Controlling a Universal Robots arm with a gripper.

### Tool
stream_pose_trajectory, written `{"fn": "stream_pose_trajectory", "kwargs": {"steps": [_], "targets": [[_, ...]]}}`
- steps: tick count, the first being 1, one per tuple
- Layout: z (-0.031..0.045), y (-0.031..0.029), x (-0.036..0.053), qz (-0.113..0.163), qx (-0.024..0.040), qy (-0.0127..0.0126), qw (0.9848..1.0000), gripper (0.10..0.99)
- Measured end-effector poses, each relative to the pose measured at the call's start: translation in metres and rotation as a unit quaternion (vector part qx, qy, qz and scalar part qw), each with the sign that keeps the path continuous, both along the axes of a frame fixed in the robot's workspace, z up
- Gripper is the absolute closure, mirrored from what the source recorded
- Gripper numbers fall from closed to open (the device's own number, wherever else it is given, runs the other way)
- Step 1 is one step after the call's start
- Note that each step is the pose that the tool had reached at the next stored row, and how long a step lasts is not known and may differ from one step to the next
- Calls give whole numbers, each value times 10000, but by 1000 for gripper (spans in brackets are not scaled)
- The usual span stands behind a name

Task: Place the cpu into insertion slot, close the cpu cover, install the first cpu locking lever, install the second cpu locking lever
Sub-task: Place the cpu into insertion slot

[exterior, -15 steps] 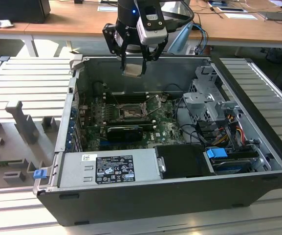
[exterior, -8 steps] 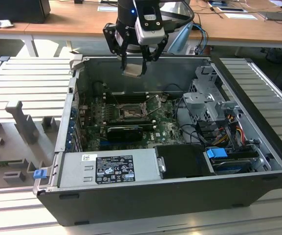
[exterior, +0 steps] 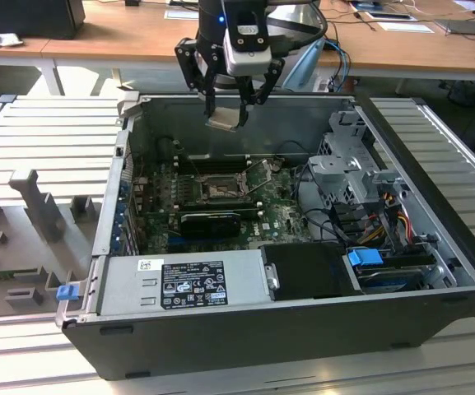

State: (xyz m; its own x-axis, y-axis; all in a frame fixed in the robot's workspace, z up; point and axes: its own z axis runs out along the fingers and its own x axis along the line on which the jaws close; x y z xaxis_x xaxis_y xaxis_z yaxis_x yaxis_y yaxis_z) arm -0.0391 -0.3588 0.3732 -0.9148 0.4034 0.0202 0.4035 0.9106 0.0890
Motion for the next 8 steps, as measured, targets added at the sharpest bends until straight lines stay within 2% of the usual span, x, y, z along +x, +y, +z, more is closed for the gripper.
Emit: {"fn": "stream_pose_trajectory", "kwargs": {"steps": [8], "targets": [[0,0,0,-83,0,0,10000,557]]}}
